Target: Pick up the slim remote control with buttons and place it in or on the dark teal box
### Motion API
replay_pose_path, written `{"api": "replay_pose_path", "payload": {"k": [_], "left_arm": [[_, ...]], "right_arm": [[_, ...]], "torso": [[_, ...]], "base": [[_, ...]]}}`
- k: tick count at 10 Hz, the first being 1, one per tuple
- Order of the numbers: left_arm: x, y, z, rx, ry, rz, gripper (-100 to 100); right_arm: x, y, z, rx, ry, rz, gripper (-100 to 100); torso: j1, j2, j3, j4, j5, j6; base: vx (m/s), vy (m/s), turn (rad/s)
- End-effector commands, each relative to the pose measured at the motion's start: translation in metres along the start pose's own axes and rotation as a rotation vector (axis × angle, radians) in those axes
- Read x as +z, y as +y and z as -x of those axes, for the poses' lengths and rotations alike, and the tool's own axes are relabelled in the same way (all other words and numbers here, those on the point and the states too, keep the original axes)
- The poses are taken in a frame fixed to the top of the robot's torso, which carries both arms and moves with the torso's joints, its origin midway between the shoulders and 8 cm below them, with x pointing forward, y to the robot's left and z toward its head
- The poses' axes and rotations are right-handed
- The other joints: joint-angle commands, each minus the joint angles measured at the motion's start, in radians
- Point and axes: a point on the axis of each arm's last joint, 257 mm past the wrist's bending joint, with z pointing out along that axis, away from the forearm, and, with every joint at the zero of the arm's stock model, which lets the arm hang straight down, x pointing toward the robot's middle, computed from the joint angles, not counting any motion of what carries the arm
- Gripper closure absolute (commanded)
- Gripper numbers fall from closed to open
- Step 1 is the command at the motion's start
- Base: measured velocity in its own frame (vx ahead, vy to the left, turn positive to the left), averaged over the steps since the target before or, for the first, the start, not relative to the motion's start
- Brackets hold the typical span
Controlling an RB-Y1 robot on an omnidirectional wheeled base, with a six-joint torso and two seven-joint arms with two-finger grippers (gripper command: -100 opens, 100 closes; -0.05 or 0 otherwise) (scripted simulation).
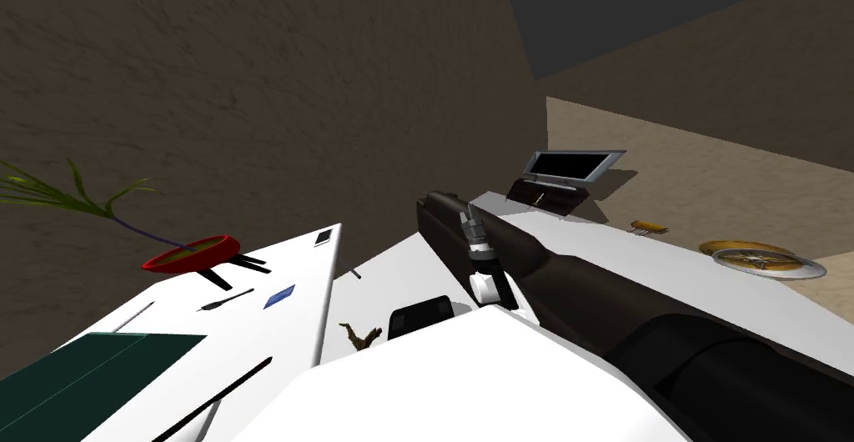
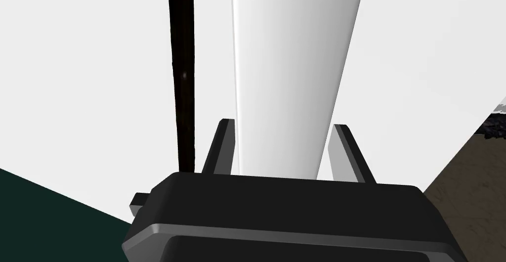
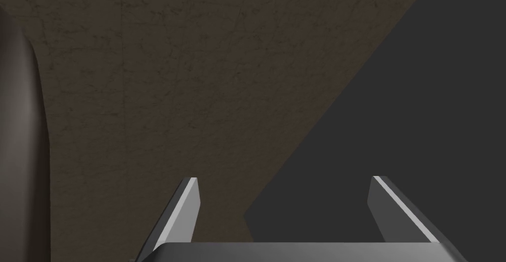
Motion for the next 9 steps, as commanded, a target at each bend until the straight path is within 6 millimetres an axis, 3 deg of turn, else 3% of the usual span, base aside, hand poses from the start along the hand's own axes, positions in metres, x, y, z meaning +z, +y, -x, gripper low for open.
{"api": "replay_pose_path", "payload": {"k": [1,4,5,6,8,9], "left_arm": [[-0.003,0.005,0.008,-0.036,-0.006,0.005,100],[-0.012,0.027,0.043,-0.169,-0.028,0.020,100],[-0.019,0.035,0.058,-0.232,-0.038,0.021,100],[-0.019,0.037,0.060,-0.234,-0.041,0.025,100],[-0.034,0.059,0.091,-0.360,-0.070,0.033,100],[-0.034,0.059,0.091,-0.360,-0.070,0.033,100]], "right_arm": [[0.000,0.000,0.000,0.000,0.000,0.000,0],[0.000,0.000,0.000,0.000,0.000,-0.001,0],[0.000,0.000,0.000,0.000,0.000,0.000,0],[0.000,0.000,0.000,0.000,0.000,0.000,0],[0.000,0.000,0.000,0.000,0.000,0.000,0],[0.000,0.000,0.000,0.000,0.000,0.000,0]], "torso": [[0.000,0.000,0.000,0.000,0.000,0.000],[-0.001,-0.007,-0.003,-0.001,-0.001,0.000],[0.001,-0.006,-0.003,-0.001,0.000,0.001],[0.004,-0.001,0.000,0.000,-0.001,0.001],[0.004,-0.003,-0.001,0.001,0.000,0.002],[0.006,0.001,0.001,0.001,-0.001,0.000]], "base": [[-0.279,0.011,-0.183],[-0.220,-0.006,-0.310],[-0.324,0.062,-0.400],[-0.287,0.071,-0.333],[-0.305,0.040,-0.434],[-0.263,0.072,-0.275]]}}
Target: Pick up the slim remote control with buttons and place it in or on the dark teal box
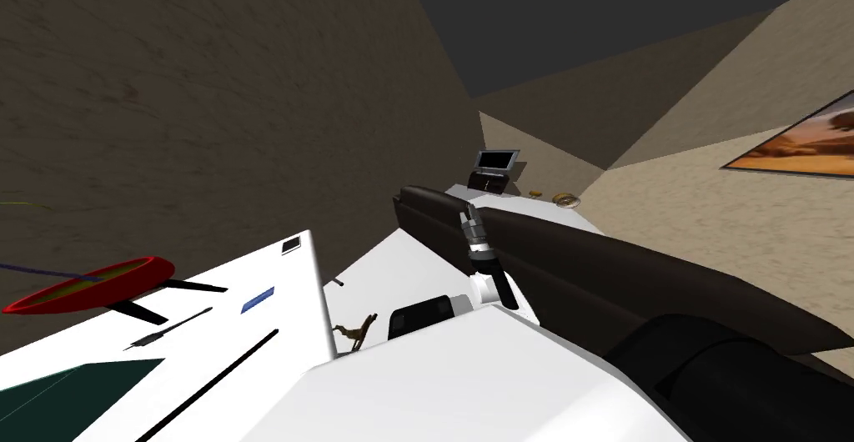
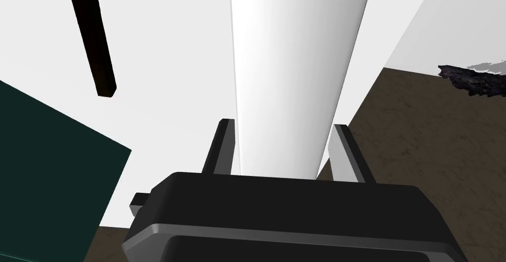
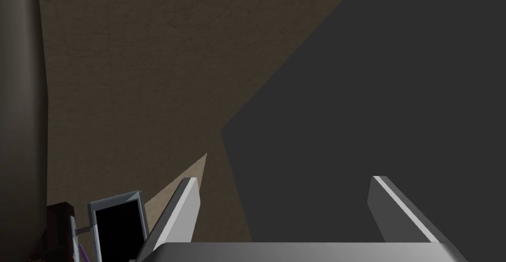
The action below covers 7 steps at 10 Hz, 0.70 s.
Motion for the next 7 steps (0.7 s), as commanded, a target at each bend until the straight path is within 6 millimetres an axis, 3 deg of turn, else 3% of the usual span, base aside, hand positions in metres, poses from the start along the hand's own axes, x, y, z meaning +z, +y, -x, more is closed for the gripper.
{"api": "replay_pose_path", "payload": {"k": [1,2,4,7], "left_arm": [[-0.008,0.004,0.019,-0.072,-0.016,0.000,100],[-0.008,0.004,0.019,-0.072,-0.016,0.000,100],[-0.025,0.012,0.050,-0.185,-0.043,-0.001,100],[-0.034,0.014,0.064,-0.236,-0.055,-0.005,100]], "right_arm": [[0.000,0.000,0.000,0.000,0.000,0.000,0],[0.000,0.000,0.000,0.000,0.000,0.000,0],[0.000,0.000,0.000,0.000,0.000,0.000,0],[0.000,0.000,0.000,0.000,0.000,0.000,0]], "torso": [[0.000,0.000,0.000,0.000,0.000,0.000],[0.001,-0.002,-0.001,0.000,0.000,0.001],[0.002,-0.004,-0.002,-0.001,-0.001,0.003],[0.003,-0.003,-0.002,0.000,-0.001,0.002]], "base": [[-0.242,0.056,-0.346],[-0.185,0.057,-0.287],[-0.292,0.070,-0.440],[-0.230,0.068,-0.323]]}}
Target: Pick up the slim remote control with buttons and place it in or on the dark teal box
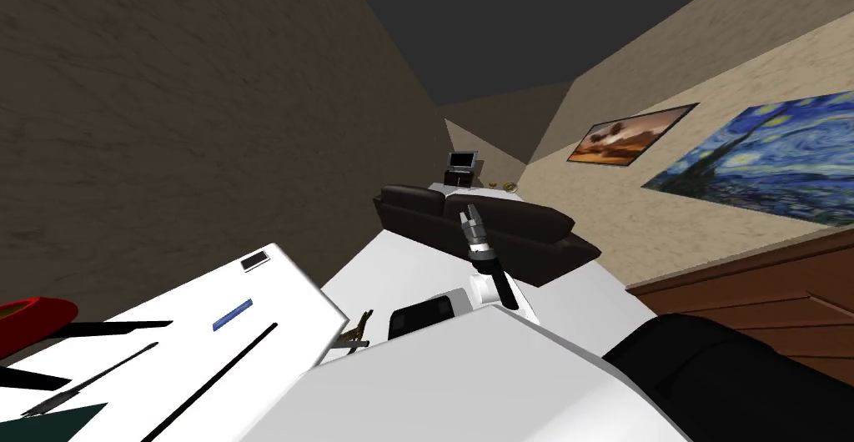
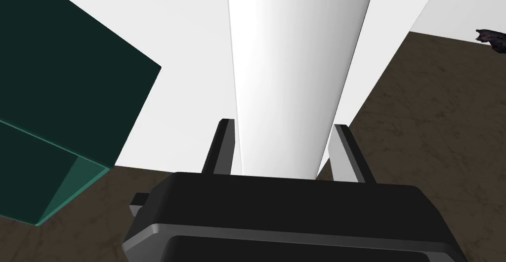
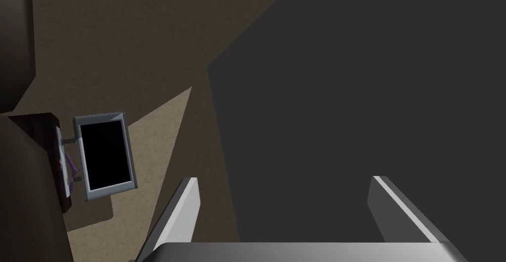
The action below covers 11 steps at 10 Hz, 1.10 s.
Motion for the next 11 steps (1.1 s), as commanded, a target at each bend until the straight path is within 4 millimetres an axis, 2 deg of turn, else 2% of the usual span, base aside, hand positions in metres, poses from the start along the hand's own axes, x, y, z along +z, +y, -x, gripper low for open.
{"api": "replay_pose_path", "payload": {"k": [1,2,3,5,11], "left_arm": [[-0.009,-0.001,0.014,-0.057,-0.010,-0.006,100],[-0.017,-0.001,0.025,-0.102,-0.018,-0.012,100],[-0.017,-0.002,0.024,-0.101,-0.016,-0.012,100],[-0.031,-0.003,0.042,-0.182,-0.029,-0.023,100],[-0.055,-0.009,0.058,-0.300,-0.028,-0.048,100]], "right_arm": [[0.000,0.000,0.000,0.000,0.000,0.000,0],[0.000,0.000,0.000,0.000,0.000,0.000,0],[0.000,0.000,0.000,0.000,0.000,0.000,0],[0.000,0.000,0.000,0.000,0.000,0.000,0],[0.000,0.000,0.000,-0.001,0.000,0.000,0]], "torso": [[0.000,0.000,0.000,0.000,0.000,0.000],[0.001,0.000,0.000,0.000,-0.001,0.003],[0.001,0.003,0.001,0.000,-0.001,0.002],[0.005,0.000,0.000,0.000,-0.001,0.002],[0.010,-0.005,-0.003,-0.001,0.000,0.004]], "base": [[-0.215,0.057,-0.408],[-0.296,0.069,-0.483],[-0.241,0.079,-0.317],[-0.245,0.126,-0.387],[-0.237,0.122,-0.370]]}}
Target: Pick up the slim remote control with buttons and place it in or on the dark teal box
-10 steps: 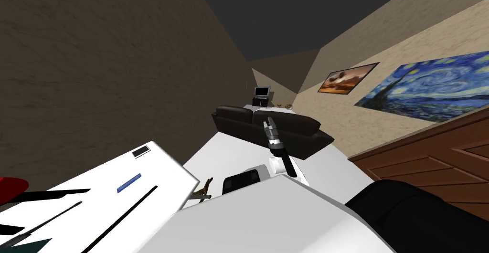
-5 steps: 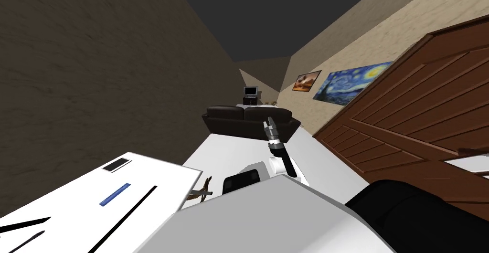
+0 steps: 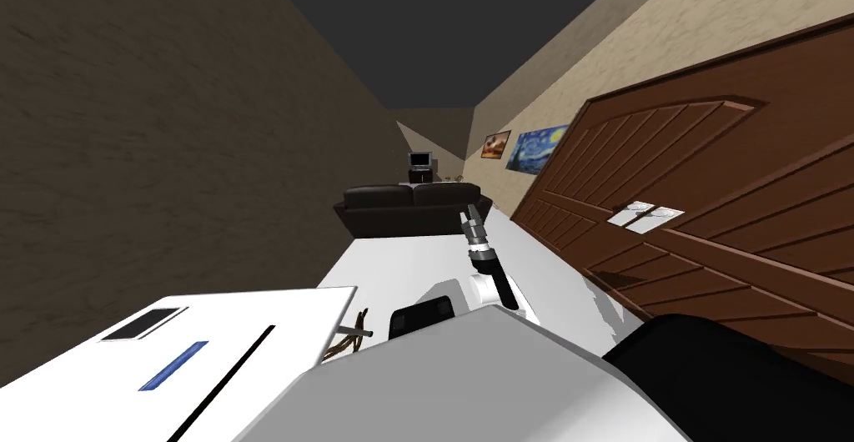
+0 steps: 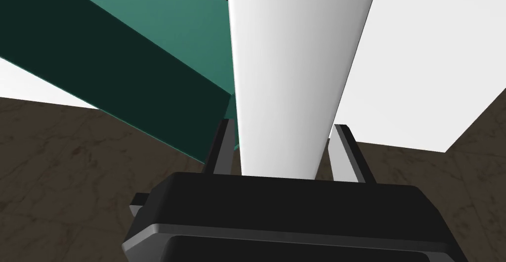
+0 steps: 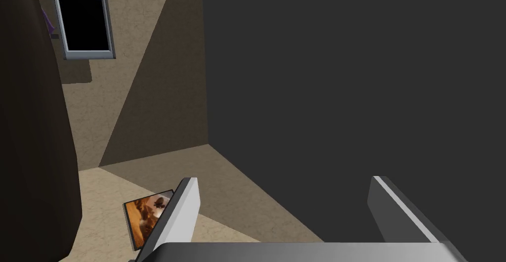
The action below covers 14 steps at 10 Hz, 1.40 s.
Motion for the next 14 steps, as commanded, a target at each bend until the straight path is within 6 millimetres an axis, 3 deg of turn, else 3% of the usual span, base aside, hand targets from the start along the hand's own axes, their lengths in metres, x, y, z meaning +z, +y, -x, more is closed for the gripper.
{"api": "replay_pose_path", "payload": {"k": [1,5,7,8,12,13,14], "left_arm": [[-0.005,0.000,0.001,-0.015,0.000,-0.003,100],[-0.019,-0.008,0.002,-0.079,0.014,-0.020,100],[-0.020,-0.009,0.003,-0.081,0.015,-0.022,100],[-0.022,-0.010,0.002,-0.083,0.016,-0.024,-100],[-0.021,-0.010,0.002,-0.083,0.016,-0.024,-100],[-0.021,-0.010,0.002,-0.083,0.016,-0.024,0],[-0.037,-0.016,-0.003,-0.079,0.018,-0.032,-100]], "right_arm": [[0.000,0.000,0.000,0.000,0.000,0.000,0],[0.000,0.000,0.000,0.000,0.000,0.000,0],[0.000,0.000,0.000,0.000,0.000,0.000,0],[0.000,0.000,0.000,0.000,0.000,-0.001,0],[0.000,0.000,0.000,0.000,0.000,-0.001,0],[0.000,0.000,0.000,0.000,0.000,-0.001,0],[0.000,0.000,0.000,0.000,0.000,-0.001,0]], "torso": [[0.000,0.000,0.000,0.000,0.000,0.000],[0.002,-0.006,-0.003,-0.001,0.000,0.001],[0.003,-0.005,-0.003,-0.001,0.000,-0.001],[-0.001,-0.011,-0.005,-0.002,0.001,-0.003],[-0.008,-0.019,-0.011,-0.004,-0.001,-0.002],[-0.008,-0.020,-0.011,-0.004,-0.001,-0.002],[-0.008,-0.020,-0.011,-0.004,-0.001,-0.002]], "base": [[-0.190,0.103,-0.253],[-0.187,0.131,-0.400],[-0.160,0.121,-0.138],[-0.018,0.016,0.004],[-0.002,0.002,0.000],[0.000,0.000,0.000],[-0.020,-0.018,0.054]]}}
